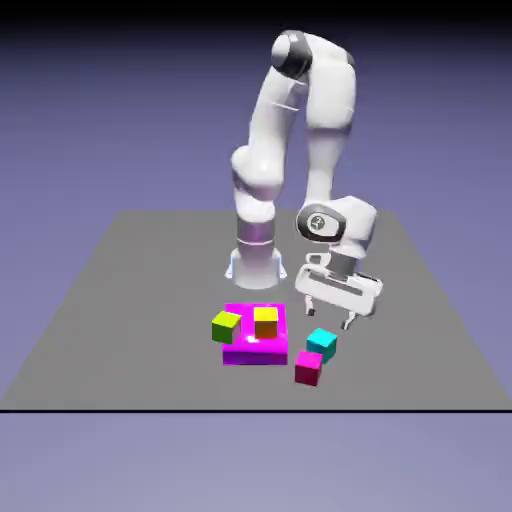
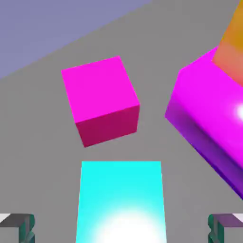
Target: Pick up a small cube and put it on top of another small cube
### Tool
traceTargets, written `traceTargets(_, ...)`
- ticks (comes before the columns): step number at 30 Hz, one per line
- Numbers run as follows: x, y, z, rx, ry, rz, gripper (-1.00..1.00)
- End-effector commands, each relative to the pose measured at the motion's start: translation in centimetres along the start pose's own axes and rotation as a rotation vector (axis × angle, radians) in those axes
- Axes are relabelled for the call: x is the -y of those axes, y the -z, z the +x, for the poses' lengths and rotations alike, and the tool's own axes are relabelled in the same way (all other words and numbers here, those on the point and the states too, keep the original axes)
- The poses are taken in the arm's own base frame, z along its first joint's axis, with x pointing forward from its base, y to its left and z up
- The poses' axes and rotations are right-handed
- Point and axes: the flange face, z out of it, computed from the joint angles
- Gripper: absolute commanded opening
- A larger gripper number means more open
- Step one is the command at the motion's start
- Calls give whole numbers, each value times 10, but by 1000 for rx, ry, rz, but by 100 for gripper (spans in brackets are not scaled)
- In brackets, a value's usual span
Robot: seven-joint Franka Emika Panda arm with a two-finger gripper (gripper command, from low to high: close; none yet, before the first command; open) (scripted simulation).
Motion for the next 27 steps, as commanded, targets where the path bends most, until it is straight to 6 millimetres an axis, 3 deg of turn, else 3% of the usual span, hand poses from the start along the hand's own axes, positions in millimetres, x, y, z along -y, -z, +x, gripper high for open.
traceTargets(1,0,-7,-1,-1,0,2,0)
traceTargets(6,-11,-51,-4,5,2,-19,0)
traceTargets(7,-11,-51,-4,5,2,-19,-100)
traceTargets(8,-11,-51,-4,5,2,-19,-100)
traceTargets(13,0,-6,-1,-1,0,2,-100)
traceTargets(17,-2,17,3,4,2,-21,-100)
traceTargets(25,82,21,51,-38,-103,-55,-100)
traceTargets(27,89,21,56,-38,-112,-62,-100)
